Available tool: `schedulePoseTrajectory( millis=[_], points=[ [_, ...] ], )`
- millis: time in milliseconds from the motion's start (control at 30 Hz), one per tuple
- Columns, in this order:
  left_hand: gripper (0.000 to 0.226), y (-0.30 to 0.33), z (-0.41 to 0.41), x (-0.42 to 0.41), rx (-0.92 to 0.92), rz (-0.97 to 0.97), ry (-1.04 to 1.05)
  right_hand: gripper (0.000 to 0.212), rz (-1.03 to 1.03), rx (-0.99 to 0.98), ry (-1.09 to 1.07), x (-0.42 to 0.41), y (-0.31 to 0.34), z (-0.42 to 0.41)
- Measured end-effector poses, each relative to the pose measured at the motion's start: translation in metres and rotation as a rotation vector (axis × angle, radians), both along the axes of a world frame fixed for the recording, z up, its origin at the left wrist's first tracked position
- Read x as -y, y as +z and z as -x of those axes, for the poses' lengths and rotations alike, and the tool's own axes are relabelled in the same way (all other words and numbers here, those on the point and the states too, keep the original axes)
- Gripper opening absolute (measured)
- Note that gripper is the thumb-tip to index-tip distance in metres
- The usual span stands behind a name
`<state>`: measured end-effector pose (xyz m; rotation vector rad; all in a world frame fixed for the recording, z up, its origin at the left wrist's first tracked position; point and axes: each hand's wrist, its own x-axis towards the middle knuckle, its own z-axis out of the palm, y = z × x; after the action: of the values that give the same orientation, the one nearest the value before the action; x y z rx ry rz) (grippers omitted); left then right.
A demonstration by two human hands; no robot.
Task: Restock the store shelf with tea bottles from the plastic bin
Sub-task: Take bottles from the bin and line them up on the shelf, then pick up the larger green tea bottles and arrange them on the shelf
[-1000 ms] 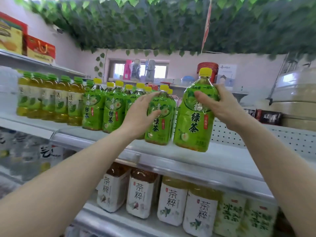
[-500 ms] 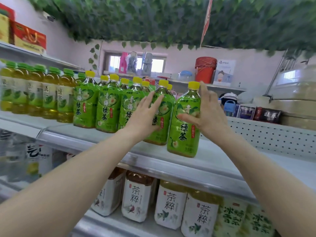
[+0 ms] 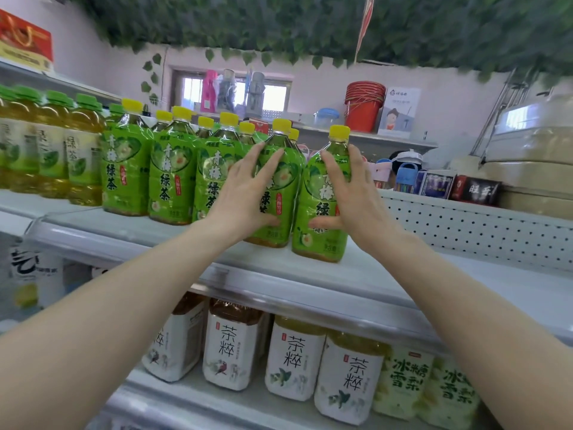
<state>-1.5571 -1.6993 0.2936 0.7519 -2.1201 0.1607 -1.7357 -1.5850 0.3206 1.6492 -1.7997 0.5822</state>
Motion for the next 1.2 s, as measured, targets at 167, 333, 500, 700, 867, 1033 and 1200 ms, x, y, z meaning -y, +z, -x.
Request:
schedulePoseTrajectory(
  millis=[167,333,500,700,867,1033,1200],
  points=[
    [0.124,0.000,0.002,-0.004,-0.004,-0.009,0.024,0.116,-0.004,0.022,0.013,0.009,-0.001,0.008],
    [0.120,0.000,-0.001,-0.014,0.036,-0.023,0.059,0.115,-0.019,-0.014,-0.010,0.008,-0.001,0.008],
    [0.109,-0.005,-0.009,-0.028,0.143,-0.022,0.078,0.109,-0.095,-0.089,-0.115,-0.007,0.002,-0.003],
    [0.092,-0.025,-0.041,-0.051,0.223,0.223,0.102,0.095,-0.166,-0.236,-0.265,-0.056,-0.007,-0.021],
    [0.073,-0.068,-0.076,-0.082,0.158,0.247,-0.043,0.085,-0.179,-0.260,-0.287,-0.117,-0.051,-0.049],
    [0.063,-0.136,-0.109,-0.125,0.073,0.153,-0.091,0.075,-0.180,-0.224,-0.218,-0.187,-0.144,-0.086],
    [0.061,-0.246,-0.124,-0.165,0.129,-0.032,-0.142,0.068,-0.277,-0.129,-0.174,-0.241,-0.280,-0.105]
  ],
)
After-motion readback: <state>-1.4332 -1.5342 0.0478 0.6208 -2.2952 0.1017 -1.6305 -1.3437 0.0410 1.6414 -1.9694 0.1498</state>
